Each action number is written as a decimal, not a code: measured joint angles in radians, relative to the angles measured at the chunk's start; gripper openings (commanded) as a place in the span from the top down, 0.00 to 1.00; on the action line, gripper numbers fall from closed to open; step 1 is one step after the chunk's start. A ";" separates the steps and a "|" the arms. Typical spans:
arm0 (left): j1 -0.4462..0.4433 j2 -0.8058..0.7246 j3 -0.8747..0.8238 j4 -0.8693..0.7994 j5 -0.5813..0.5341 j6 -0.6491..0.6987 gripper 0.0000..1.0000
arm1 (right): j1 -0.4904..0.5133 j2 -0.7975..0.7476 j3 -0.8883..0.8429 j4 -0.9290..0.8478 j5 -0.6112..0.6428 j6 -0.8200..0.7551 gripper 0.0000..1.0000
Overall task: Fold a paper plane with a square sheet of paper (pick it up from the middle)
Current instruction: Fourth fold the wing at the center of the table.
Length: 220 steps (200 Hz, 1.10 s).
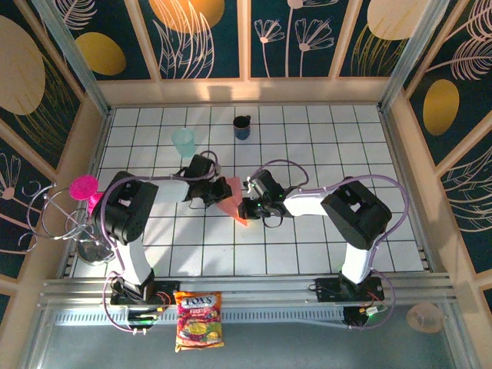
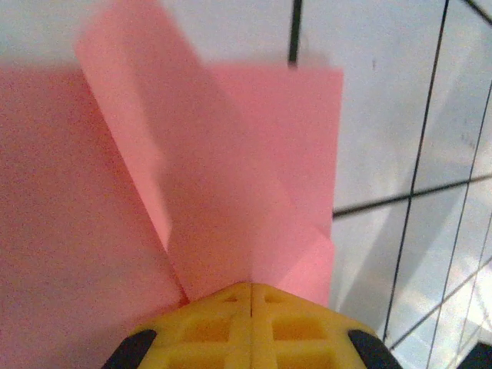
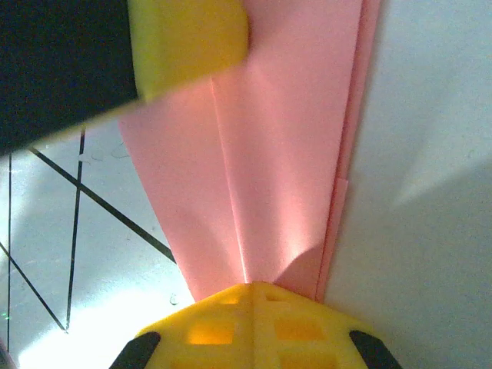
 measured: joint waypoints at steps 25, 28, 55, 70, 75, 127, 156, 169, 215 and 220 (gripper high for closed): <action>0.045 0.029 0.053 -0.033 -0.008 0.047 0.92 | -0.001 0.002 0.000 0.003 -0.002 0.000 1.00; 0.051 0.033 0.060 -0.035 -0.011 0.053 0.92 | -0.001 0.002 0.000 0.003 -0.002 0.000 1.00; 0.103 0.060 0.100 -0.040 -0.030 0.088 0.92 | -0.001 0.002 0.000 0.003 -0.003 0.000 1.00; 0.122 0.062 0.101 -0.041 -0.024 0.103 0.92 | -0.001 0.003 0.000 0.007 -0.002 0.000 1.00; 0.126 0.062 0.101 -0.041 -0.024 0.107 0.92 | -0.001 0.003 0.000 0.008 -0.002 0.000 1.00; 0.149 0.064 0.104 -0.043 -0.012 0.128 0.91 | -0.002 0.004 0.000 0.023 0.000 0.004 0.99; 0.173 0.031 0.105 -0.063 -0.088 0.131 0.89 | -0.008 0.003 0.005 0.024 -0.011 0.020 0.96; 0.185 -0.003 0.108 -0.085 -0.127 0.133 0.87 | -0.011 -0.003 0.005 0.023 -0.017 0.031 0.94; 0.191 -0.157 0.113 -0.105 -0.189 0.125 0.77 | -0.057 -0.112 -0.031 0.089 -0.035 0.098 0.79; 0.191 -0.172 0.104 -0.092 -0.181 0.114 0.75 | -0.067 -0.128 -0.039 0.106 -0.035 0.107 0.76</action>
